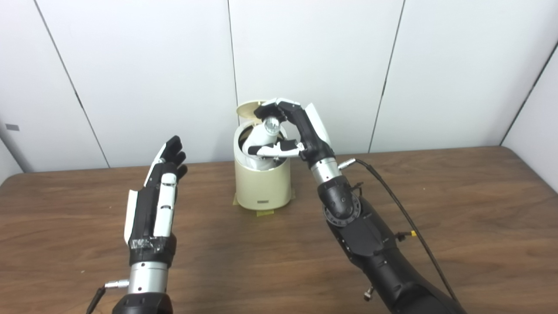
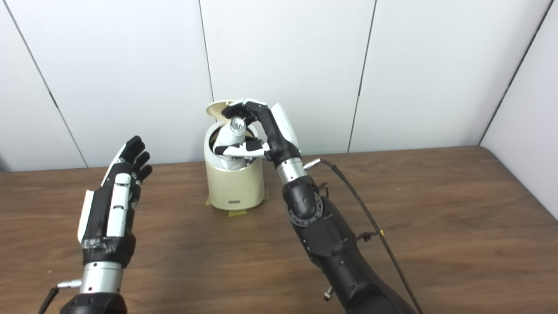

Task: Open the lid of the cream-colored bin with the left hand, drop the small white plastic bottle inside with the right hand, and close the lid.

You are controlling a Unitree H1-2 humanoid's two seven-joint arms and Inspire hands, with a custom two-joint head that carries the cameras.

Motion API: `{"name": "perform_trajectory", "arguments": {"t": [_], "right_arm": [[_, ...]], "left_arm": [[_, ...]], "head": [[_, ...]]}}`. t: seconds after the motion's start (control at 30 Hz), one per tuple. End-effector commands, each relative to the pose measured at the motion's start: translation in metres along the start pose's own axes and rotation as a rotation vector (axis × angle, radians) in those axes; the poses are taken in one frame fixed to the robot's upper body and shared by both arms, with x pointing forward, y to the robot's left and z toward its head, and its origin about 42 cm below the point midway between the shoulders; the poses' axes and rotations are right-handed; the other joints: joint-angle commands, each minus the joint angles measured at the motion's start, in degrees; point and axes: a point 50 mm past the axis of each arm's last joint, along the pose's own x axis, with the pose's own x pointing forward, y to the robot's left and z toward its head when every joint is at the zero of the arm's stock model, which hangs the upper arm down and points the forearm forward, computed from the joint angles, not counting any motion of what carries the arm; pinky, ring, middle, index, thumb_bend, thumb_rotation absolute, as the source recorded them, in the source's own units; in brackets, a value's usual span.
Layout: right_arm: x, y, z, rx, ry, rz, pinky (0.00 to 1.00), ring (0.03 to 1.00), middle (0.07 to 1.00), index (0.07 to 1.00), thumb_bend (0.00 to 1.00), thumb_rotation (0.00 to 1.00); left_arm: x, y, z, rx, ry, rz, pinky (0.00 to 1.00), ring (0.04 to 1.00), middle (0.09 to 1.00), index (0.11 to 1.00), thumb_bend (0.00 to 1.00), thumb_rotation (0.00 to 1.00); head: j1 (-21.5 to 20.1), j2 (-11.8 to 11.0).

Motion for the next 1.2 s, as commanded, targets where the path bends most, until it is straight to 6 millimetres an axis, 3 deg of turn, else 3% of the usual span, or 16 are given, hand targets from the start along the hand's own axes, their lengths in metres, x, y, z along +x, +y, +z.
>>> {"name": "perform_trajectory", "arguments": {"t": [0.0,0.63,0.8,0.87,0.93,1.17], "right_arm": [[0.019,-0.009,0.020,0.016,-0.072,-0.035,0.53,0.593,0.614,0.614,0.95,0.11],[0.015,-0.015,0.028,0.051,-0.121,-0.082,0.52,0.584,0.608,0.611,0.92,0.09],[0.012,-0.024,0.039,0.127,-0.153,-0.187,0.48,0.547,0.576,0.566,0.83,0.18],[0.011,-0.029,0.043,0.163,-0.169,-0.236,0.45,0.518,0.541,0.513,0.65,0.17],[0.009,-0.034,0.047,0.197,-0.186,-0.277,0.44,0.506,0.528,0.494,0.55,0.16],[-0.005,-0.057,0.067,0.305,-0.169,-0.327,0.40,0.488,0.527,0.487,0.51,0.15]], "left_arm": [[0.007,-0.004,0.013,0.001,-0.071,-0.008,0.95,0.946,0.952,0.940,0.37,0.84],[0.007,-0.003,0.014,0.001,-0.077,-0.012,0.94,0.946,0.953,0.942,0.35,0.84],[0.007,-0.003,0.014,-0.002,-0.075,-0.012,0.94,0.946,0.952,0.939,0.36,0.83],[0.007,-0.003,0.014,-0.001,-0.075,-0.015,0.94,0.949,0.955,0.941,0.36,0.84],[0.008,-0.003,0.014,-0.002,-0.076,-0.014,0.95,0.950,0.955,0.942,0.36,0.84],[0.008,-0.003,0.015,0.001,-0.078,-0.013,0.94,0.946,0.953,0.942,0.35,0.84]], "head": [[-0.1,0.0],[-0.2,0.0],[-0.2,0.0],[-0.2,0.0],[-0.3,0.0],[-0.3,0.1]]}}
